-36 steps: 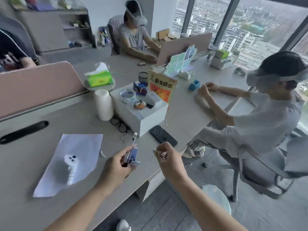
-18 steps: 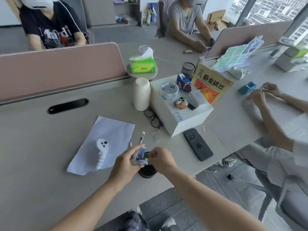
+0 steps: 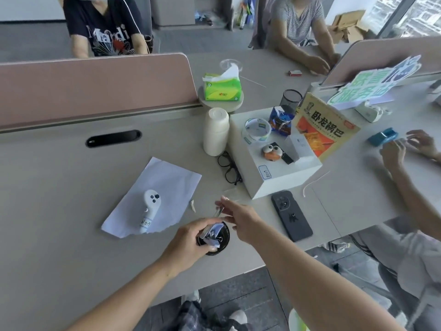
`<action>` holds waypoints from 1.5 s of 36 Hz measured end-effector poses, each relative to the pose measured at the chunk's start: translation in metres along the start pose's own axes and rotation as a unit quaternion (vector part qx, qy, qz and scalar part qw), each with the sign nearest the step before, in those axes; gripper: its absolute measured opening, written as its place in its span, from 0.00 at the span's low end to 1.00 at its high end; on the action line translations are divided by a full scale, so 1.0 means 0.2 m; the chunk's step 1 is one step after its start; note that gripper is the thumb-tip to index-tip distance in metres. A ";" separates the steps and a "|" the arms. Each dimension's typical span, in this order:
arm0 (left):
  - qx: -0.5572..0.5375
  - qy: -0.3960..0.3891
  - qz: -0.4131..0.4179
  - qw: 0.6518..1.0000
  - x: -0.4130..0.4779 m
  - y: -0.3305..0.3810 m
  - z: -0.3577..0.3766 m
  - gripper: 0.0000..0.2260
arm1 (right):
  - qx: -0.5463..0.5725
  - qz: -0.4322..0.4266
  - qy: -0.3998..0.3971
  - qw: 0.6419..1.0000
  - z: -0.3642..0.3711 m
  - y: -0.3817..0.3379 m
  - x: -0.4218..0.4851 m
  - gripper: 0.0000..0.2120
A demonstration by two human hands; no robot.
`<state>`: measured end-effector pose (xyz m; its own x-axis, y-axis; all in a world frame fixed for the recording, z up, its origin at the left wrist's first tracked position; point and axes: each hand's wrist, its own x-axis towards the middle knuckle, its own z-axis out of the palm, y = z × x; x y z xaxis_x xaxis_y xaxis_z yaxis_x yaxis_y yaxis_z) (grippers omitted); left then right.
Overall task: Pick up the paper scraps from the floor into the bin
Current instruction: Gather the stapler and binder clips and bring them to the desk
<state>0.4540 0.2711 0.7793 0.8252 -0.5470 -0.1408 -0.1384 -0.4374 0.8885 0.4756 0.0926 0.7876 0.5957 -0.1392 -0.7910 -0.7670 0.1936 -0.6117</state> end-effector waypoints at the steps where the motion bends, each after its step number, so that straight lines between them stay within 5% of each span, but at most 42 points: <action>1: -0.002 -0.002 0.000 1.000 0.00 0.00 0.00 0.26 | 0.012 0.003 0.003 1.000 0.01 0.00 0.01 0.11; 9: 0.011 0.064 -0.062 0.996 -0.02 -0.10 0.03 0.43 | 0.145 -0.049 0.123 0.981 -0.03 0.06 0.06 0.10; 19: 0.223 0.078 -0.066 0.969 0.05 -0.17 0.14 0.28 | 0.101 -0.164 0.245 0.950 -0.11 0.13 0.01 0.13; 25: 0.249 0.117 -0.041 0.960 0.04 -0.20 0.18 0.17 | -0.058 -0.229 0.210 0.949 -0.09 0.20 -0.02 0.07; 29: 0.191 0.157 -0.050 0.967 0.00 -0.21 0.17 0.22 | -0.123 -0.254 0.185 0.941 -0.05 0.24 -0.03 0.02; 35: 0.145 0.129 -0.115 0.974 -0.04 -0.22 0.16 0.43 | -0.156 -0.256 0.159 0.941 0.00 0.29 -0.04 0.01; 40: 0.130 0.122 -0.122 0.976 -0.03 -0.21 0.17 0.43 | -0.170 -0.259 0.175 0.934 0.03 0.29 -0.04 0.01; 45: 0.120 0.129 -0.119 0.977 -0.02 -0.20 0.18 0.41 | -0.306 -0.232 0.206 0.900 0.01 0.28 -0.03 0.03; 54: 0.087 0.143 -0.119 0.979 0.01 -0.20 0.24 0.41 | -0.349 -0.178 0.211 0.895 -0.01 0.26 -0.05 0.20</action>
<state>0.4346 0.2530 0.7227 0.9615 -0.2041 -0.1842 0.0051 -0.6566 0.7542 0.4295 0.1026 0.7645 0.8021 -0.4543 -0.3876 -0.5962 -0.5703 -0.5651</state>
